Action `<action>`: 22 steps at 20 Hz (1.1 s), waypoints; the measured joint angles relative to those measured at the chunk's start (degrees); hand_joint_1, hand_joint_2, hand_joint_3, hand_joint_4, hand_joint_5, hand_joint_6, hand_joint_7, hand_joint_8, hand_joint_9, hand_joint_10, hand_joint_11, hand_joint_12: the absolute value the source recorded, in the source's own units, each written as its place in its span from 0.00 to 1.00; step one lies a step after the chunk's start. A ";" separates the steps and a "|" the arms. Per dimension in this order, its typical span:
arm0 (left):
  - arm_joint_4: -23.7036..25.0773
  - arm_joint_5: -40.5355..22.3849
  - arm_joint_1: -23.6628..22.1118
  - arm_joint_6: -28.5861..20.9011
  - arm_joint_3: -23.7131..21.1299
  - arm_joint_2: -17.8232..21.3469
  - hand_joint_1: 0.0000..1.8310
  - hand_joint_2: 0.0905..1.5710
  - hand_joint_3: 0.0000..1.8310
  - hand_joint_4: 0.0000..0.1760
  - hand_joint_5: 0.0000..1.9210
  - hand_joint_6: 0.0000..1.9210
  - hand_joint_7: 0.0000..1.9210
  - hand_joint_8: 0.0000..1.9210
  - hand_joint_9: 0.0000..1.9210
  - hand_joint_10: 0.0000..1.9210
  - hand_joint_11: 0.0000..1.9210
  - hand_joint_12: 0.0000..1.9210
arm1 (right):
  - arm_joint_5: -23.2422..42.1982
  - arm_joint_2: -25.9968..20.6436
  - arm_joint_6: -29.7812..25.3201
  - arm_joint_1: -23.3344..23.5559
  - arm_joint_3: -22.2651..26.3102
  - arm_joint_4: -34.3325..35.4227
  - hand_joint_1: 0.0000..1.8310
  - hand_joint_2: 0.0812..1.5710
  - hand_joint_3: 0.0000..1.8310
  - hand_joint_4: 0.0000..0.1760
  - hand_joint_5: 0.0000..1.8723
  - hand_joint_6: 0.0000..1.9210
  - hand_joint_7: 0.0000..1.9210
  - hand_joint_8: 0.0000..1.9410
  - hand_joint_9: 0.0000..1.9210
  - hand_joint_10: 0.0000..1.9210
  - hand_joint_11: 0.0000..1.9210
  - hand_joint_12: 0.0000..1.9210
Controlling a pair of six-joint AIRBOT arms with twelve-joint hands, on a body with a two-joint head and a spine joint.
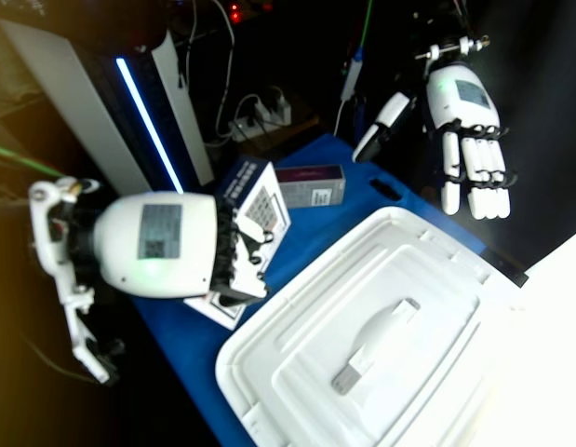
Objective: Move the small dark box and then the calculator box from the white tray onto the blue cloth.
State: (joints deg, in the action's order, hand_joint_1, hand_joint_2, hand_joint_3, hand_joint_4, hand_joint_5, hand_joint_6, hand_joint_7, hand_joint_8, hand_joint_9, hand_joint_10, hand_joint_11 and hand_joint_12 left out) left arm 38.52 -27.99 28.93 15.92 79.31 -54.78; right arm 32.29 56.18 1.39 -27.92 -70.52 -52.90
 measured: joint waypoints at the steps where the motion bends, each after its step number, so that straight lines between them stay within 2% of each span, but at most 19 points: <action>1: -0.33 -0.17 0.24 0.02 0.00 0.00 0.37 0.42 0.00 0.82 0.00 0.00 0.00 0.00 0.00 0.00 0.00 0.00 | 0.07 0.15 -0.04 -0.24 0.00 -0.02 0.63 0.71 0.00 0.00 0.50 0.53 0.72 0.01 0.57 0.54 0.46 0.87; 2: -0.35 -0.13 0.28 0.02 0.02 -0.04 0.38 0.42 0.00 0.81 0.00 0.00 0.00 0.00 0.00 0.00 0.00 0.00 | 0.02 0.24 -0.02 -0.26 0.00 -0.07 0.63 0.70 0.00 0.00 0.51 0.53 0.74 0.03 0.57 0.63 0.48 0.91; 4: -0.28 -0.11 0.35 0.02 0.00 -0.11 0.36 0.41 0.00 0.74 0.00 0.00 0.00 0.00 0.00 0.00 0.00 0.00 | 0.02 0.35 0.02 -0.83 0.00 0.13 0.63 0.70 0.00 0.00 0.51 0.52 0.71 0.03 0.51 0.69 0.43 0.95; 5: -0.39 -0.09 0.35 0.02 0.00 -0.11 0.37 0.42 0.00 0.72 0.00 0.00 0.00 0.00 0.00 0.00 0.00 0.00 | 0.02 0.39 -0.02 -0.94 0.00 0.35 0.63 0.70 0.00 0.00 0.51 0.52 0.69 0.10 0.50 0.72 0.43 0.96; 6: -0.48 -0.11 0.37 0.02 0.02 -0.31 0.37 0.41 0.00 0.73 0.00 0.00 0.00 0.00 0.00 0.00 0.00 0.00 | 0.04 0.39 -0.02 -1.09 0.00 0.33 0.63 0.70 0.00 0.00 0.51 0.52 0.62 0.34 0.52 0.77 0.47 0.99; 7: -0.46 -0.26 0.63 0.02 0.00 -0.46 0.37 0.42 0.00 0.73 0.00 0.00 0.00 0.00 0.00 0.00 0.00 0.00 | 0.04 0.39 -0.02 -1.25 0.00 0.42 0.63 0.70 0.00 0.00 0.51 0.53 0.56 0.51 0.52 0.81 0.49 1.00; 8: -0.35 -0.17 0.83 0.09 -0.11 -0.52 0.38 0.42 0.00 0.67 0.00 0.00 0.00 0.00 0.00 0.00 0.00 0.00 | -0.07 0.50 -0.02 -1.27 0.00 0.24 0.63 0.69 0.00 0.00 0.52 0.50 0.50 0.76 0.51 0.94 0.53 1.00; 9: -0.24 -0.07 0.83 0.07 -0.11 -0.59 0.38 0.42 0.00 0.66 0.00 0.00 0.00 0.00 0.00 0.00 0.00 0.00 | -0.07 0.50 -0.07 -1.46 0.00 0.24 0.63 0.69 0.00 0.00 0.53 0.49 0.45 0.81 0.46 0.98 0.48 1.00; 10: -0.22 -0.11 0.83 0.07 -0.11 -0.59 0.38 0.42 0.00 0.70 0.00 0.00 0.00 0.00 0.00 0.00 0.00 0.00 | -0.09 0.50 -0.07 -1.51 0.00 0.33 0.55 0.63 0.00 0.00 0.43 0.18 0.48 0.39 0.47 0.61 0.42 0.88; 11: -0.48 -0.11 0.83 0.07 -0.09 -0.59 0.38 0.42 0.00 0.70 0.00 0.00 0.00 0.00 0.00 0.00 0.00 0.00 | -0.07 0.50 -0.07 -1.51 0.00 0.31 0.51 0.60 0.00 0.00 0.41 0.04 0.53 0.17 0.51 0.45 0.40 0.83; 12: -0.44 -0.09 0.83 0.07 -0.11 -0.57 0.38 0.42 0.00 0.73 0.00 0.00 0.00 0.00 0.00 0.00 0.00 0.00 | -0.22 0.50 0.07 -1.51 0.00 0.28 0.46 0.56 0.00 0.00 0.36 0.01 0.55 0.06 0.53 0.28 0.38 0.74; 13: -0.37 -0.09 0.83 0.07 -0.11 -0.59 0.39 0.41 0.00 0.76 0.00 0.00 0.00 0.00 0.00 0.00 0.00 0.00 | -0.24 0.50 0.09 -1.51 0.00 0.26 0.44 0.54 0.00 0.00 0.31 0.00 0.56 0.02 0.56 0.18 0.38 0.71; 15: -0.59 -0.13 1.14 0.09 -0.09 -0.59 0.39 0.41 0.00 0.77 0.00 0.00 0.00 0.00 0.00 0.00 0.00 0.00 | -0.20 0.50 0.07 -1.51 0.00 0.28 0.42 0.50 0.00 0.00 0.22 0.00 0.51 0.00 0.51 0.09 0.32 0.73; 16: -0.28 -0.02 1.14 0.11 -0.11 -0.59 0.39 0.42 0.00 0.66 0.00 0.00 0.00 0.00 0.00 0.00 0.00 0.00 | -0.22 0.50 0.07 -1.51 0.00 0.33 0.40 0.47 0.00 0.00 0.17 0.00 0.48 0.00 0.51 0.07 0.33 0.71; 17: -0.39 -0.02 1.25 0.13 -0.09 -0.59 0.38 0.42 0.00 0.69 0.00 0.00 0.00 0.00 0.00 0.00 0.00 0.00 | -0.20 0.50 0.07 -1.51 0.02 0.28 0.40 0.43 0.00 0.00 0.11 0.00 0.44 0.00 0.50 0.05 0.34 0.68; 19: -0.42 -0.04 1.25 0.13 -0.09 -0.59 0.38 0.42 0.00 0.70 0.00 0.00 0.00 0.00 0.00 0.00 0.00 0.00 | -0.20 0.50 0.07 -1.51 0.02 0.31 0.41 0.42 0.00 0.00 0.09 0.00 0.43 0.00 0.49 0.04 0.32 0.66; 21: -0.39 -0.02 1.25 0.13 -0.11 -0.59 0.38 0.42 0.00 0.73 0.00 0.00 0.00 0.00 0.00 0.00 0.00 0.00 | -0.26 0.50 0.07 -1.51 0.20 0.31 0.37 0.38 0.00 0.17 0.03 0.00 0.34 0.00 0.41 0.00 0.23 0.64; 22: -0.42 -0.02 1.25 0.13 -0.09 -0.59 0.38 0.42 0.00 0.72 0.00 0.00 0.00 0.00 0.00 0.00 0.00 0.00 | -0.17 0.50 0.07 -1.51 0.17 0.26 0.35 0.37 0.00 0.28 0.01 0.00 0.26 0.00 0.32 0.00 0.16 0.61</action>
State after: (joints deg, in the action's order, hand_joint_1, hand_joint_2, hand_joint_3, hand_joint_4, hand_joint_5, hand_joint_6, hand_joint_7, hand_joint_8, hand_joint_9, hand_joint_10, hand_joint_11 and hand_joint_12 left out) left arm 38.11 -28.01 30.17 16.05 79.22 -55.37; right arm 32.12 56.69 1.45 -29.43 -70.35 -52.64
